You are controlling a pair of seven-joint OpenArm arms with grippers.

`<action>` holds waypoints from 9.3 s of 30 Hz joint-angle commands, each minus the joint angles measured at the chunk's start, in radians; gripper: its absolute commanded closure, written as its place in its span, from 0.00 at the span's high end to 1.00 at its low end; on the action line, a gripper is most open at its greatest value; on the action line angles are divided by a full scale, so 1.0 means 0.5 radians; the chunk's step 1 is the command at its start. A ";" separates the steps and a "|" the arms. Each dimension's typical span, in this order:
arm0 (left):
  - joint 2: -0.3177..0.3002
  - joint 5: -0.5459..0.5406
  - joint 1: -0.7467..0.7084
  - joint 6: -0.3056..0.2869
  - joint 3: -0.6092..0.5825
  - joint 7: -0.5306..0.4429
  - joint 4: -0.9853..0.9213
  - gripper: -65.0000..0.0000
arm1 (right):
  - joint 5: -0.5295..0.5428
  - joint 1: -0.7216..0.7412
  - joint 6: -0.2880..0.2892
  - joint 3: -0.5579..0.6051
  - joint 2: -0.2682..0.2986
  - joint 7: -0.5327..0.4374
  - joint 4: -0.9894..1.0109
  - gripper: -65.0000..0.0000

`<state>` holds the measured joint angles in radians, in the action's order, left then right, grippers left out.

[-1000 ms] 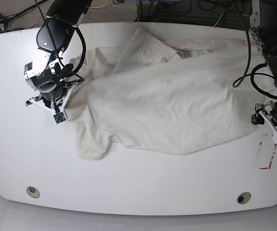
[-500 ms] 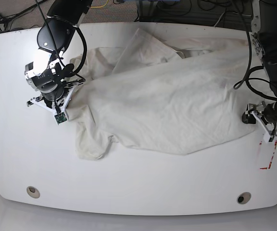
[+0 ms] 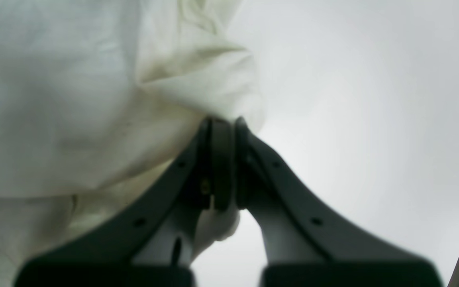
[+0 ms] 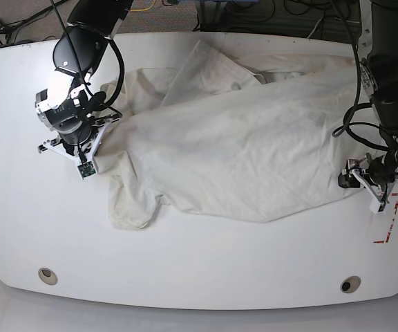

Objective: Fold the T-shirt properly
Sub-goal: 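Open the left gripper and lower it onto the shirt edge nearby, then close the left gripper on the shirt edge, then lift the shirt with both grippers and swing it toward the table edge, then drag the shirt back across the table with both grippers, laying it flat, then open the right gripper, releasing the shirt corner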

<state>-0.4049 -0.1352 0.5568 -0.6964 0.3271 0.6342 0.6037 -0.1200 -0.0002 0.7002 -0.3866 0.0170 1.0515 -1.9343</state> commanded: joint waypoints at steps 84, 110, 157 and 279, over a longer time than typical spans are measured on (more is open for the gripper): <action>-0.128 0.036 0.680 -0.003 0.185 0.823 2.136 0.00 | 0.014 1.874 -0.004 0.545 0.643 0.228 0.218 0.00; 0.075 -0.121 -0.339 -0.003 0.550 0.731 2.262 0.00 | 0.014 0.646 -0.004 0.118 0.403 0.022 0.071 0.00; -0.103 -0.115 1.107 0.078 0.019 0.706 1.814 0.00 | 0.005 2.248 -0.004 0.695 0.732 0.255 0.369 0.00; -0.051 -0.121 -1.729 -0.003 0.790 0.596 2.243 0.65 | 1.092 -0.348 -0.004 -0.575 0.096 0.427 -0.128 0.61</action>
<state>-0.4057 -0.2001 -0.3241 -0.7044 0.7036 0.9421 1.7061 0.4252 -0.2165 0.6998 -0.6582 0.0479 1.2541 -1.9846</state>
